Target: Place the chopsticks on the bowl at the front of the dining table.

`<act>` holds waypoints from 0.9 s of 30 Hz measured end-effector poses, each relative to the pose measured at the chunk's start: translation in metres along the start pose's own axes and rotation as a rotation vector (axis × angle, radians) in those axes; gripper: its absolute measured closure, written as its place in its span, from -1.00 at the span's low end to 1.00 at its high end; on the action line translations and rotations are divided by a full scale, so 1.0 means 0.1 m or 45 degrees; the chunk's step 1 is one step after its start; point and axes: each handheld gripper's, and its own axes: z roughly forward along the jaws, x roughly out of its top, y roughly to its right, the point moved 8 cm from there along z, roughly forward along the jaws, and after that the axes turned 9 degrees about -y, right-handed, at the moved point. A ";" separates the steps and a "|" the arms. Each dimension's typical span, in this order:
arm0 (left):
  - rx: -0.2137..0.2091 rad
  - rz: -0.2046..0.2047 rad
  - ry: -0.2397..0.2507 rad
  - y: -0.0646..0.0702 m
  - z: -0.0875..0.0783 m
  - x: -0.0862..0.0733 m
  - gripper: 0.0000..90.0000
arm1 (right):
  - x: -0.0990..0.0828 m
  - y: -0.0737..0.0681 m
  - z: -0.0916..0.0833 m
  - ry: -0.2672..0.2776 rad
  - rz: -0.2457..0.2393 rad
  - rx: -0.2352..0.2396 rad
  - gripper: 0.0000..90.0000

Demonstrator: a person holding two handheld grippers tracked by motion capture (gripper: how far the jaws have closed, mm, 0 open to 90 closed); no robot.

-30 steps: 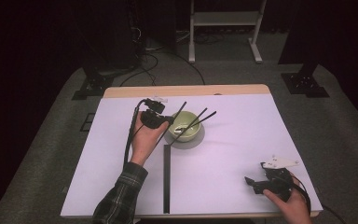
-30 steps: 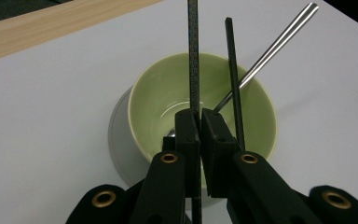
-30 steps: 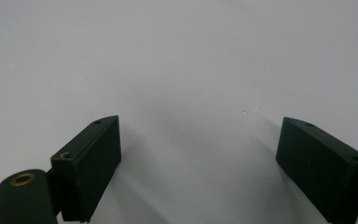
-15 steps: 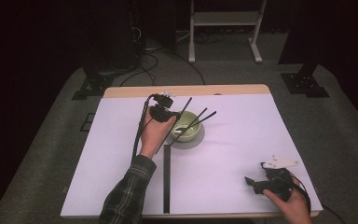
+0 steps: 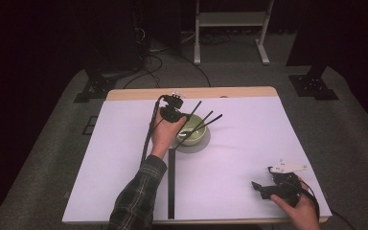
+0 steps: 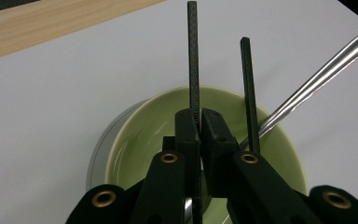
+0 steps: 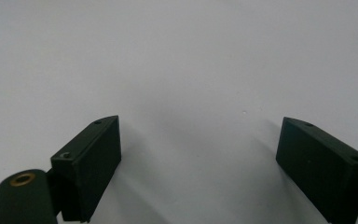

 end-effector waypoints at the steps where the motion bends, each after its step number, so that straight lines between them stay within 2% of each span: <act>1: 0.005 0.000 -0.003 -0.01 0.01 0.00 0.92 | 0.00 0.00 0.00 0.000 0.000 0.000 -0.73; 21: 0.019 -0.029 -0.009 -0.04 0.11 -0.02 0.89 | 0.00 0.00 0.00 0.002 0.000 0.000 -0.73; 23: 0.010 -0.033 -0.013 -0.04 0.10 -0.02 0.74 | 0.00 0.00 0.00 0.001 0.000 0.000 -0.73; 27: 0.015 -0.021 -0.022 -0.05 0.08 -0.03 0.59 | 0.00 0.00 0.00 0.001 0.000 0.000 -0.73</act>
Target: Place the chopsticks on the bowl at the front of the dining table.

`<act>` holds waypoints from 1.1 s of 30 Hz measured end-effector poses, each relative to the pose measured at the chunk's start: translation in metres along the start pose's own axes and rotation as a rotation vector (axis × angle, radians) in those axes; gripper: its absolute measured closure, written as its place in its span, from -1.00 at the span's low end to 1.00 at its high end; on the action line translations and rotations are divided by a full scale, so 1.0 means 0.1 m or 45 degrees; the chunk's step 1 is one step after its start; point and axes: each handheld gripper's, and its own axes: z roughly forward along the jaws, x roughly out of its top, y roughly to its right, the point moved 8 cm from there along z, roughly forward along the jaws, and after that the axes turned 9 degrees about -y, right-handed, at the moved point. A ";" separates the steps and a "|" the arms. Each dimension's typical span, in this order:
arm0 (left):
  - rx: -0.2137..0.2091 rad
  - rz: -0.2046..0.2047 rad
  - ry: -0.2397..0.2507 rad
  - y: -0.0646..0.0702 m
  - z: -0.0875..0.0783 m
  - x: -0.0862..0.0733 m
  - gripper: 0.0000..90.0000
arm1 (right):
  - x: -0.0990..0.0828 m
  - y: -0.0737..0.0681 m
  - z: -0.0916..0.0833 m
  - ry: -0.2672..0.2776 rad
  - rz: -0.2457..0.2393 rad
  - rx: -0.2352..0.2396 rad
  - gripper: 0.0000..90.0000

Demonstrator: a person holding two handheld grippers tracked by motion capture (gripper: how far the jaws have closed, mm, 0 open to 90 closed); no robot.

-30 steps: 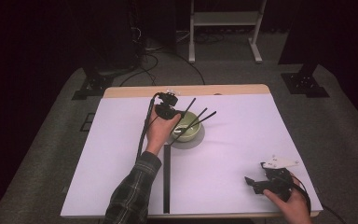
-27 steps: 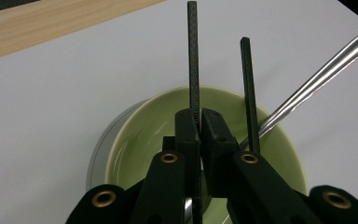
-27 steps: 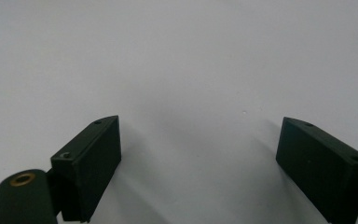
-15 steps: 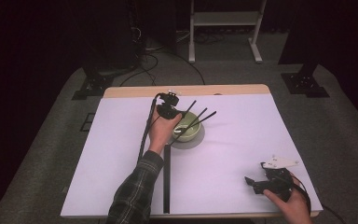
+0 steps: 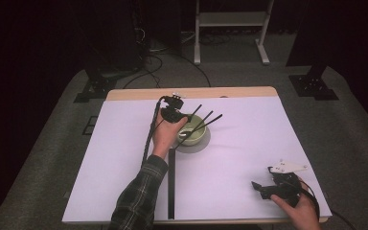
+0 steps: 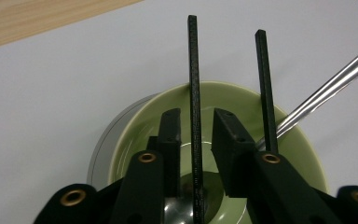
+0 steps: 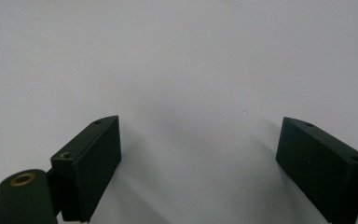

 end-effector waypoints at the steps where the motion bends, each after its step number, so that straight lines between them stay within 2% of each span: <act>1: 0.013 0.002 0.005 -0.01 -0.01 0.00 0.54 | 0.00 0.00 0.00 0.000 0.000 0.000 -0.73; 9: 0.048 0.040 0.023 -0.05 -0.10 0.03 0.14 | 0.00 0.00 0.00 -0.002 0.000 0.000 -0.73; 11: 0.075 0.038 0.028 -0.07 -0.11 0.03 0.05 | 0.00 0.00 0.00 -0.002 0.000 0.000 -0.73; 15: 0.091 0.030 0.042 -0.10 -0.16 0.02 -0.15 | 0.00 0.00 0.00 -0.001 0.000 0.000 -0.73; 17: 0.055 0.030 0.041 -0.10 -0.17 0.01 -0.32 | 0.00 0.00 0.00 -0.001 0.000 0.000 -0.73; 18: 0.055 0.030 0.039 -0.10 -0.18 0.00 -0.47 | 0.00 0.00 0.00 -0.001 -0.001 0.000 -0.73; 22: 0.110 0.057 0.048 -0.11 -0.27 -0.06 -0.88 | 0.00 0.00 0.00 -0.001 -0.001 0.000 -0.73; 23: 0.114 0.060 0.045 -0.11 -0.29 -0.08 -0.94 | 0.00 0.00 0.00 -0.001 0.000 0.000 -0.73; 28: 0.122 0.050 0.043 -0.15 -0.41 -0.18 -1.00 | 0.00 0.00 0.00 -0.002 -0.001 -0.001 -0.73; 33: 0.150 0.038 0.048 -0.27 -0.52 -0.32 -1.00 | 0.00 0.00 0.00 -0.001 -0.001 -0.001 -0.73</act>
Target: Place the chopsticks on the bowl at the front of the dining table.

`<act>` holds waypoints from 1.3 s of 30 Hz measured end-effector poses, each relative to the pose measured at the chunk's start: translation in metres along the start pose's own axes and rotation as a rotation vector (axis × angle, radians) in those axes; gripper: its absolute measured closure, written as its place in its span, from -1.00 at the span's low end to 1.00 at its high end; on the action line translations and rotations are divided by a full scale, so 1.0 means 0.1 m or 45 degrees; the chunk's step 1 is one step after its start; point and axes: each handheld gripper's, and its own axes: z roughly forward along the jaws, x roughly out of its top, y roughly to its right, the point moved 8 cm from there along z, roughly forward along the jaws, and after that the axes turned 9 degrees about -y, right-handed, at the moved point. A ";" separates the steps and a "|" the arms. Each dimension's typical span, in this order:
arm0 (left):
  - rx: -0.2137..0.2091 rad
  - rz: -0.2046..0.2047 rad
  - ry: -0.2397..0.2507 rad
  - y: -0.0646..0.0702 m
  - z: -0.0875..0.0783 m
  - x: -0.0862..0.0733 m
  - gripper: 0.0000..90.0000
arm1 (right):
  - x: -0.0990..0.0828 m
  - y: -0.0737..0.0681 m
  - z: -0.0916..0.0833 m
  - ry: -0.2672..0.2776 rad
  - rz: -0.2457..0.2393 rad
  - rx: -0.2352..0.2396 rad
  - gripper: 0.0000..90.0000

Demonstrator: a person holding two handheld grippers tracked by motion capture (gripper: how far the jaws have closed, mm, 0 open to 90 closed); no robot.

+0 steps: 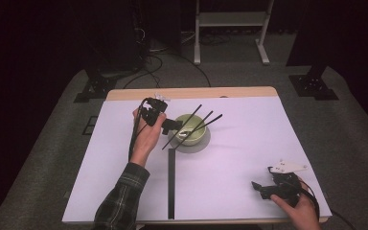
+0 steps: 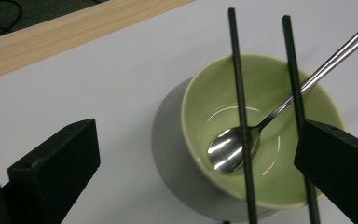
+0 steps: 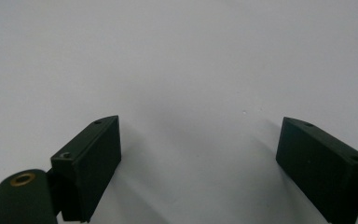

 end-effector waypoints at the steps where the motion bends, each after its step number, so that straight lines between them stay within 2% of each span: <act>1: 0.003 -0.002 -0.007 -0.03 -0.01 -0.04 -1.00 | 0.00 0.00 0.00 0.000 0.000 0.000 -0.73; 9: 0.040 -0.063 -0.027 -0.28 0.00 -0.38 -1.00 | 0.00 0.00 0.00 -0.001 0.001 0.000 -0.73; 14: 0.036 -0.089 -0.030 -0.33 0.01 -0.55 -1.00 | 0.00 0.00 0.00 -0.001 0.001 0.000 -0.73; 22: 0.002 -0.086 -0.029 -0.23 0.00 -0.74 -1.00 | 0.00 0.00 0.00 -0.001 0.002 0.000 -0.73; 32: -0.037 -0.057 -0.026 -0.04 -0.01 -0.81 -1.00 | 0.00 0.00 0.00 -0.001 0.002 0.000 -0.73; 39: -0.051 -0.034 -0.029 0.05 -0.02 -0.82 -1.00 | 0.00 0.00 0.00 -0.001 0.002 0.000 -0.73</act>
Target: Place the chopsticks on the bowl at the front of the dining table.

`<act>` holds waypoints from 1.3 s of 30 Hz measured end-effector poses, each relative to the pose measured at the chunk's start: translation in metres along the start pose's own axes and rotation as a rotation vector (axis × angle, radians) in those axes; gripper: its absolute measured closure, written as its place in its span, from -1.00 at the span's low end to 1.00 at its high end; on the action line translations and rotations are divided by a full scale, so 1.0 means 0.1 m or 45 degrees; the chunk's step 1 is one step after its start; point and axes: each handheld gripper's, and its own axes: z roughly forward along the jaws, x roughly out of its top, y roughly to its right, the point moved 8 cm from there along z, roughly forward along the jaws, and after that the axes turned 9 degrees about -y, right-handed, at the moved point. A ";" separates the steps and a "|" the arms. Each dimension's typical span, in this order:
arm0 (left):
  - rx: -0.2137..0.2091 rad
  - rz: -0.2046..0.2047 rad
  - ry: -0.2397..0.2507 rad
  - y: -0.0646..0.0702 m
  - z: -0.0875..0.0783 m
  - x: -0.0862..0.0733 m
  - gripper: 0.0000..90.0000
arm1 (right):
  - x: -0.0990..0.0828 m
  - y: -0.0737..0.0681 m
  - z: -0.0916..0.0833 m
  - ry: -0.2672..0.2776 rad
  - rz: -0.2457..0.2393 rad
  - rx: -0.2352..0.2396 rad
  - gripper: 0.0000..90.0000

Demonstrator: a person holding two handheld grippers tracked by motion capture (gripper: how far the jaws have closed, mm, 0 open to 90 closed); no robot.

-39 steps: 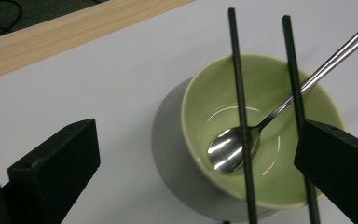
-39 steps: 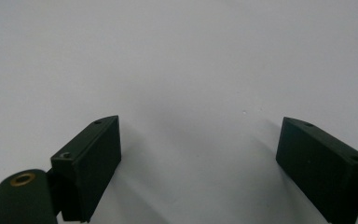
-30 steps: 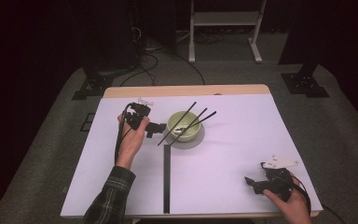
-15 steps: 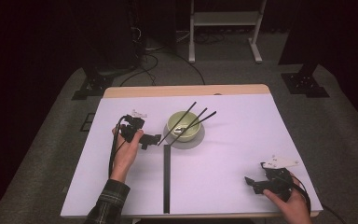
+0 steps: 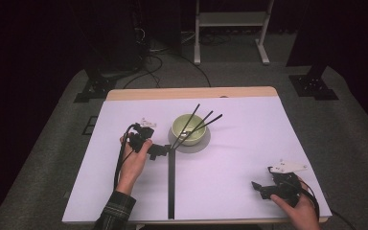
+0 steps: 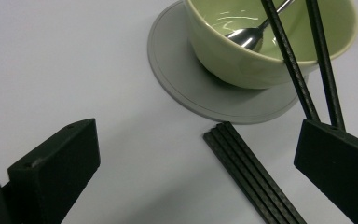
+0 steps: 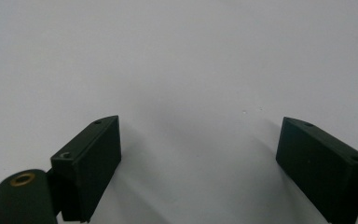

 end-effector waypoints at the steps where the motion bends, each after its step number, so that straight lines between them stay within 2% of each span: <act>1: -0.004 -0.002 0.003 0.02 0.00 0.00 -1.00 | 0.00 0.00 0.00 0.000 0.000 0.000 -0.73; 4: -0.002 -0.003 0.003 0.02 -0.01 0.00 -1.00 | 0.00 0.00 0.00 0.000 0.000 0.001 -0.73; 8: 0.006 -0.022 0.025 -0.05 -0.07 0.09 -1.00 | 0.00 0.00 0.00 0.000 0.000 0.000 -0.73; 13: -0.011 0.009 0.043 -0.01 -0.08 0.30 -1.00 | 0.00 0.00 0.00 0.000 0.000 0.001 -0.73; 18: -0.056 0.041 0.064 0.06 -0.05 0.56 -1.00 | 0.00 0.00 0.00 0.000 0.001 0.001 -0.73; 22: -0.071 0.068 0.074 0.11 -0.01 0.74 -1.00 | 0.00 0.00 0.00 0.001 -0.001 0.000 -0.73; 32: -0.086 0.105 0.088 0.22 0.22 1.15 -1.00 | 0.00 0.00 0.00 0.001 0.000 0.000 -0.73; 39: -0.106 0.127 0.062 0.30 0.47 1.34 -1.00 | 0.00 0.00 0.00 0.002 0.000 0.001 -0.73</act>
